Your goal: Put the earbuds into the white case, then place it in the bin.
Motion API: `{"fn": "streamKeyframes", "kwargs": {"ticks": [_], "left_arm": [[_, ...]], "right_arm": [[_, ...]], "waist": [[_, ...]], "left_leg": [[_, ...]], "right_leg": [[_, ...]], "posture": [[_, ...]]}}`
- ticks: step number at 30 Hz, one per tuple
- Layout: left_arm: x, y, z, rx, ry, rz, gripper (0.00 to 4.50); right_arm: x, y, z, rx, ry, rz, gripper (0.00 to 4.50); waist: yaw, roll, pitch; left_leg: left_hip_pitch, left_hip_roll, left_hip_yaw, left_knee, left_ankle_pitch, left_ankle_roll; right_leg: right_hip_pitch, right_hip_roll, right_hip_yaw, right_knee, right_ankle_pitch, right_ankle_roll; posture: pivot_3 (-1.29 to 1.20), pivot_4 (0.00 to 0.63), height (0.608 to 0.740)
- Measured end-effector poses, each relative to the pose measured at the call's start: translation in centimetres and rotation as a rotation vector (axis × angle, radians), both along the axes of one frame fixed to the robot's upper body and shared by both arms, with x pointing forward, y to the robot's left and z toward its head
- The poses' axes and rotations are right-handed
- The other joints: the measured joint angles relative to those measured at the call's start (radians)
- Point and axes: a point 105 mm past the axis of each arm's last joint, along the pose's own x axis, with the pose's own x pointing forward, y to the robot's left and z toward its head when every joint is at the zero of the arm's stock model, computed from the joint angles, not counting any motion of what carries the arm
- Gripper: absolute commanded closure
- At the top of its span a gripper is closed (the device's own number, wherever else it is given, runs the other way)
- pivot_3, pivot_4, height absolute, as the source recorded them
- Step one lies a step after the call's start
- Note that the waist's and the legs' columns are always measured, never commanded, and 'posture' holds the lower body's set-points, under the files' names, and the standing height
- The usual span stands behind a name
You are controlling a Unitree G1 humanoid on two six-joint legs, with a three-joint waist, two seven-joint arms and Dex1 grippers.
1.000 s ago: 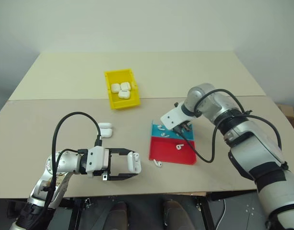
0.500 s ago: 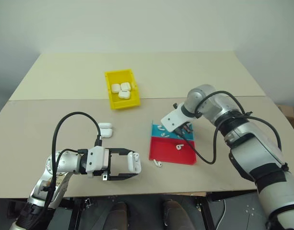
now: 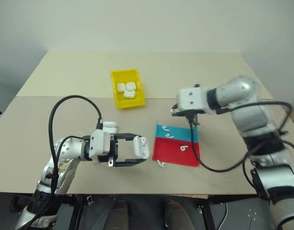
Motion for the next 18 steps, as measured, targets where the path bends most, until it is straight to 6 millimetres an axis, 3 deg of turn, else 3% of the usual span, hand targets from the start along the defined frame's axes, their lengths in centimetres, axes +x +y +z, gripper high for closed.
{"fn": "streamKeyframes", "kwargs": {"ticks": [4,7,13,18], "left_arm": [[0.3,-1.3,1.2,-0.039,0.007,-0.074,1.75],[0.9,-1.9,1.9,-0.048,0.002,-0.104,1.75],[1.8,-3.2,2.3,-0.043,0.039,-0.09,1.75],[1.8,-4.0,3.0,-0.079,0.032,-0.103,1.75]], "right_arm": [[-4.1,0.1,4.6,0.409,0.05,-0.025,3.73],[-8.1,0.6,6.2,0.698,0.112,0.074,3.73],[-12.0,0.0,5.6,0.967,0.215,0.144,3.73],[-12.8,0.6,3.8,0.983,0.32,0.138,3.73]], "waist": [[-0.012,0.0,0.0],[-0.018,0.0,0.0],[-0.021,0.0,0.0],[-0.025,0.0,0.0]], "left_leg": [[0.002,0.0,-0.001,0.001,0.0,0.0],[0.009,0.0,-0.004,0.001,0.0,0.0],[0.009,0.0,-0.005,0.002,0.0,0.0],[0.009,0.0,-0.005,0.002,0.0,0.0]], "right_leg": [[0.002,0.001,0.0,0.001,0.001,0.0],[0.01,0.002,-0.001,0.0,0.0,0.0],[0.011,0.002,-0.001,0.0,0.0,0.001],[0.011,0.002,-0.001,-0.001,0.0,0.001]], "posture": [[0.0,0.15,0.74],[0.0,0.15,0.74],[0.0,0.15,0.74],[0.0,0.15,0.74]]}}
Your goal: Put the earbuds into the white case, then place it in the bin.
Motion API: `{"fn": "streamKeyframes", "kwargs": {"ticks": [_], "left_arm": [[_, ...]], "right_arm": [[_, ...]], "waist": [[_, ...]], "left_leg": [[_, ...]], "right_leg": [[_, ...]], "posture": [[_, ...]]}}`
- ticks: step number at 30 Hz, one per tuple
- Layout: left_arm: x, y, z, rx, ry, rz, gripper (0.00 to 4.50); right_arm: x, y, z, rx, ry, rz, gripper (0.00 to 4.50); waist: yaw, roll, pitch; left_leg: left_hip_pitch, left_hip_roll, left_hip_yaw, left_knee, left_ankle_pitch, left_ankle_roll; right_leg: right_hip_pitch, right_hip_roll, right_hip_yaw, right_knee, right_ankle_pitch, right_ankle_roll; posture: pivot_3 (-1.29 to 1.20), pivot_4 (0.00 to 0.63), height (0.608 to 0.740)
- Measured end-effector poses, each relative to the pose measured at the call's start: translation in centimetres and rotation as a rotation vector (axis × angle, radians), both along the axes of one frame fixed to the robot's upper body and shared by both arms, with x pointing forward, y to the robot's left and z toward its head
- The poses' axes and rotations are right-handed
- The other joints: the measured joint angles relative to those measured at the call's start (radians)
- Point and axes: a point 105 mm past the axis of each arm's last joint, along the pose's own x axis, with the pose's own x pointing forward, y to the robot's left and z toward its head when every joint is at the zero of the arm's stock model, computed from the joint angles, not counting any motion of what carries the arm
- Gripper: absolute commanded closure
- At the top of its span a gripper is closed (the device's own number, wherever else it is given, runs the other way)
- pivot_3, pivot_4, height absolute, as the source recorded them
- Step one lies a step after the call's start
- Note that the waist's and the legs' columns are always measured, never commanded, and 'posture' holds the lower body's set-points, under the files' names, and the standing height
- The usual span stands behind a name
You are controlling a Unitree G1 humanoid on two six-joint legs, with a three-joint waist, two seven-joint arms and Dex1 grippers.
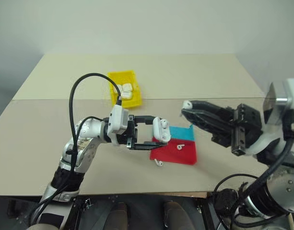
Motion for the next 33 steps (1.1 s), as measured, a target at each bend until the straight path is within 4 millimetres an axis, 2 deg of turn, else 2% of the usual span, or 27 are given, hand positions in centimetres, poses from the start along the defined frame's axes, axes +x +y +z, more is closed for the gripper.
{"fn": "streamKeyframes", "kwargs": {"ticks": [7,15,33], "left_arm": [[0.0,0.1,0.1,-0.01,-0.002,0.004,1.75],[-0.1,0.2,-0.1,-0.023,0.009,0.028,1.75],[-0.2,0.2,-0.5,-0.036,0.017,0.036,1.75]], "right_arm": [[0.0,0.6,-1.9,-0.07,0.062,0.004,3.73],[0.4,1.3,-3.0,-0.101,0.067,0.002,3.73],[0.7,1.7,-4.0,-0.126,0.045,-0.006,3.73]], "waist": [[-0.002,0.0,0.0],[-0.002,0.0,0.0],[0.0,0.0,0.0]], "left_leg": [[0.0,0.0,0.0,0.0,0.0,0.0],[-0.001,0.0,-0.001,0.0,0.0,0.0],[-0.001,0.0,-0.001,0.0,0.0,0.0]], "right_leg": [[0.0,0.0,0.0,-0.001,0.0,0.0],[0.0,0.0,0.0,-0.001,-0.003,0.005],[0.0,0.0,0.0,-0.003,-0.004,0.007]], "posture": [[0.0,0.15,0.74],[0.0,0.15,0.74],[0.0,0.15,0.74]]}}
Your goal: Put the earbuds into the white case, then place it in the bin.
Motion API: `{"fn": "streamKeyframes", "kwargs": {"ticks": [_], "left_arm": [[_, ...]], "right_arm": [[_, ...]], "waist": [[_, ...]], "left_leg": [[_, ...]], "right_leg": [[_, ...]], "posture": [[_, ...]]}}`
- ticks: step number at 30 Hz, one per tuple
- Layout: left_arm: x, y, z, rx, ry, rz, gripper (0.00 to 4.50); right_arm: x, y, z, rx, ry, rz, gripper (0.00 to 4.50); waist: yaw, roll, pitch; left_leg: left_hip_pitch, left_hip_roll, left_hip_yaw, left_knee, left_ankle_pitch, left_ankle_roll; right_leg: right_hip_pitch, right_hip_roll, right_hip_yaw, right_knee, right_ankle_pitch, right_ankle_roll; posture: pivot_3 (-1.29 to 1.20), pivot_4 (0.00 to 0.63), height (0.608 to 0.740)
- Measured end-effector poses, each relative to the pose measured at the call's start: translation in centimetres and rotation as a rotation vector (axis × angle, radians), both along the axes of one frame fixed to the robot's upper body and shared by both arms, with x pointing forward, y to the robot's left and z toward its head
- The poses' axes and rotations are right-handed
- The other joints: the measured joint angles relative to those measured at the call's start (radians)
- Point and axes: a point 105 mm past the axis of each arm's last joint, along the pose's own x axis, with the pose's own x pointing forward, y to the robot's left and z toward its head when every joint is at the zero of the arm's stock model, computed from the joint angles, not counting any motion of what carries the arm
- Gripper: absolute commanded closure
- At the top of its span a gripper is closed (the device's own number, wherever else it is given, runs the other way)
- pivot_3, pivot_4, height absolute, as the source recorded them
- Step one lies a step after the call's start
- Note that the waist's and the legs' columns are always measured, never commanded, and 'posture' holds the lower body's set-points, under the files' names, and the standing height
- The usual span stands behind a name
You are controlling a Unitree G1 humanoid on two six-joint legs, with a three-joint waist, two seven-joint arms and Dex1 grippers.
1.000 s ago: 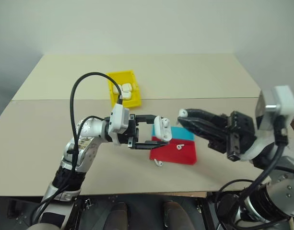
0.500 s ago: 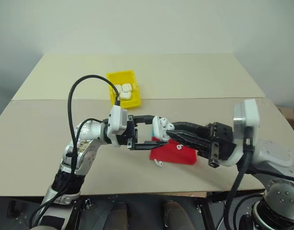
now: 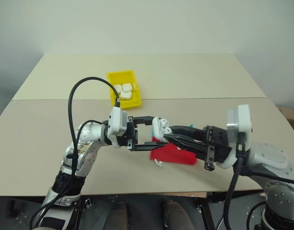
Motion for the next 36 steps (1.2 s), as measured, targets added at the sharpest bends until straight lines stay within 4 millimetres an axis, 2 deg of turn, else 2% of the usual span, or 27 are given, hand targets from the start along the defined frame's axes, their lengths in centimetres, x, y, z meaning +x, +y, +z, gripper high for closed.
{"fn": "streamKeyframes", "kwargs": {"ticks": [9,15,22,24,26,29,32,34,35,36], "left_arm": [[-0.1,-0.2,0.0,-0.008,0.002,-0.005,1.75],[0.1,-0.2,-0.1,-0.001,-0.001,0.006,1.75],[0.4,-0.2,-0.1,0.002,-0.003,0.012,1.75],[0.6,-0.2,-0.2,0.016,-0.007,0.018,1.75],[1.0,-0.5,-0.4,0.039,-0.006,0.017,1.75],[1.4,-1.3,-0.7,0.071,-0.002,0.0,1.75],[2.0,-2.3,-1.2,0.134,-0.013,-0.021,1.75],[2.0,-2.8,-1.3,0.151,-0.023,-0.043,1.75],[2.0,-3.0,-1.2,0.155,-0.025,-0.051,1.75],[2.0,-3.3,-1.1,0.154,-0.029,-0.06,1.75]], "right_arm": [[0.3,-0.1,-0.5,-0.013,0.005,-0.011,3.73],[0.3,-0.3,-0.8,-0.039,-0.009,-0.028,1.92],[0.3,-1.1,-1.7,-0.12,-0.002,-0.049,1.92],[0.4,-1.8,-1.3,-0.149,-0.023,-0.061,1.92],[0.8,-2.4,0.0,-0.18,-0.072,-0.067,1.92],[0.8,-2.3,2.2,-0.276,-0.174,-0.04,2.49],[1.1,-1.7,3.9,-0.332,-0.23,-0.006,3.58],[1.4,-1.2,4.2,-0.359,-0.233,0.012,4.28],[1.6,-0.9,4.2,-0.388,-0.233,0.021,4.48],[1.7,-0.7,4.1,-0.413,-0.239,0.025,4.48]], "waist": [[0.001,0.0,0.0],[0.002,0.0,0.0],[0.003,0.0,0.0],[0.003,0.0,0.0],[0.003,-0.001,0.0],[0.002,-0.001,0.0],[0.0,-0.001,0.0],[0.001,-0.001,0.0],[0.001,-0.001,0.0],[0.002,-0.001,0.0]], "left_leg": [[0.0,0.0,0.0,0.0,0.0,0.0],[-0.001,0.0,0.0,0.0,0.0,0.0],[-0.001,0.0,0.0,-0.001,0.0,0.0],[-0.001,0.0,0.0,0.0,0.0,0.0],[-0.001,0.0,0.001,0.0,0.0,0.0],[0.0,0.0,0.0,0.0,0.0,0.0],[-0.001,0.0,0.0,-0.001,0.0,0.0],[-0.002,0.0,0.001,-0.001,0.0,0.0],[-0.002,0.0,0.001,-0.001,0.0,0.0],[-0.003,0.0,0.0,-0.001,0.0,0.0]], "right_leg": [[0.0,0.0,0.0,-0.001,0.0,0.0],[0.0,0.0,0.0,-0.001,0.0,0.0],[0.0,0.0,0.0,-0.002,0.0,0.0],[0.001,0.0,0.0,-0.003,0.0,0.001],[0.001,0.0,0.001,-0.003,0.0,0.001],[0.0,0.0,0.0,-0.003,0.0,0.001],[0.0,0.0,0.001,-0.004,0.0,0.0],[-0.001,0.0,0.001,-0.004,0.001,-0.001],[-0.001,0.0,0.001,-0.004,0.002,-0.002],[-0.001,0.0,0.001,-0.005,0.002,-0.003]], "posture": [[0.0,0.15,0.74],[0.0,0.15,0.74],[0.0,0.15,0.74],[0.0,0.15,0.74],[0.0,0.15,0.74],[0.0,0.15,0.74],[0.0,0.15,0.74],[0.0,0.15,0.74],[0.0,0.15,0.74],[0.0,0.15,0.74]]}}
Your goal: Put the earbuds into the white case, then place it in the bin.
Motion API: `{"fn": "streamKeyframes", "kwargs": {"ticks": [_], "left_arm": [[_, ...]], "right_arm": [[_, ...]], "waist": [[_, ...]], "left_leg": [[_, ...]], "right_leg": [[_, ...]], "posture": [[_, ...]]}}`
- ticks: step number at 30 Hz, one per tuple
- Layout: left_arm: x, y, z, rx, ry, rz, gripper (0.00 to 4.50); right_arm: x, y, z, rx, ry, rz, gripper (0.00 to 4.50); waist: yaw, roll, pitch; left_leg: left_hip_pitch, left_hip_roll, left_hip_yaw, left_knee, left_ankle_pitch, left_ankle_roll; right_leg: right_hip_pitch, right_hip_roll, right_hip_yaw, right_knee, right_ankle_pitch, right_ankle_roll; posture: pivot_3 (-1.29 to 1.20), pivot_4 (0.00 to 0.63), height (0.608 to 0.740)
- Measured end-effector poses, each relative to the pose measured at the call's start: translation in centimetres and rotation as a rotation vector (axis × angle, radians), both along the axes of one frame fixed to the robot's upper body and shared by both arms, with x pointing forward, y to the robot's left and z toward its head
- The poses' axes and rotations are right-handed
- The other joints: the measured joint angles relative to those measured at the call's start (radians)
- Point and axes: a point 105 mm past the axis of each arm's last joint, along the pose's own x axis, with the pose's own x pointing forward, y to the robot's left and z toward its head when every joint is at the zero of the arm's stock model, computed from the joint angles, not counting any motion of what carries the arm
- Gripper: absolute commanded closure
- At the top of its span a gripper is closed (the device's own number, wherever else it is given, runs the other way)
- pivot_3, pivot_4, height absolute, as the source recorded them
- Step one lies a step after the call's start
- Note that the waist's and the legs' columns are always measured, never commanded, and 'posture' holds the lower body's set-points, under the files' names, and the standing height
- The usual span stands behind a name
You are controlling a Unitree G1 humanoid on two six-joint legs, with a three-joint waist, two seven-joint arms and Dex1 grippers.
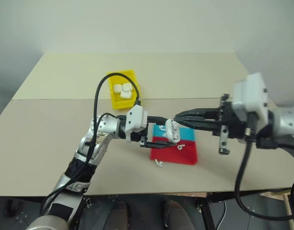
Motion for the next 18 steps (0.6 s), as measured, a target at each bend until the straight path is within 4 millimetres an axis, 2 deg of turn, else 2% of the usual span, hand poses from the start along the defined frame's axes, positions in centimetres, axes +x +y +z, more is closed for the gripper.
{"fn": "streamKeyframes", "kwargs": {"ticks": [7,12,18], "left_arm": [[0.2,-0.5,-0.6,0.03,0.008,-0.004,1.75],[0.3,-0.8,-1.2,0.066,-0.026,0.0,1.75],[0.3,-0.9,-1.4,0.073,-0.034,0.004,1.75]], "right_arm": [[0.6,1.1,-2.0,-0.164,-0.003,0.028,4.48],[1.5,1.4,-3.2,-0.209,-0.01,0.022,4.48],[1.6,1.4,-3.6,-0.259,-0.073,0.034,4.48]], "waist": [[0.001,0.0,0.0],[0.001,0.0,0.0],[0.001,0.0,0.0]], "left_leg": [[-0.003,0.0,0.0,0.0,-0.001,0.001],[-0.003,0.0,0.0,0.0,-0.001,0.001],[-0.003,0.0,0.0,0.0,-0.001,0.001]], "right_leg": [[-0.002,-0.001,0.0,-0.002,0.001,-0.001],[-0.002,-0.001,0.0,-0.001,0.001,-0.001],[-0.002,-0.001,0.0,-0.001,0.001,-0.001]], "posture": [[0.0,0.15,0.74],[0.0,0.15,0.74],[0.0,0.15,0.74]]}}
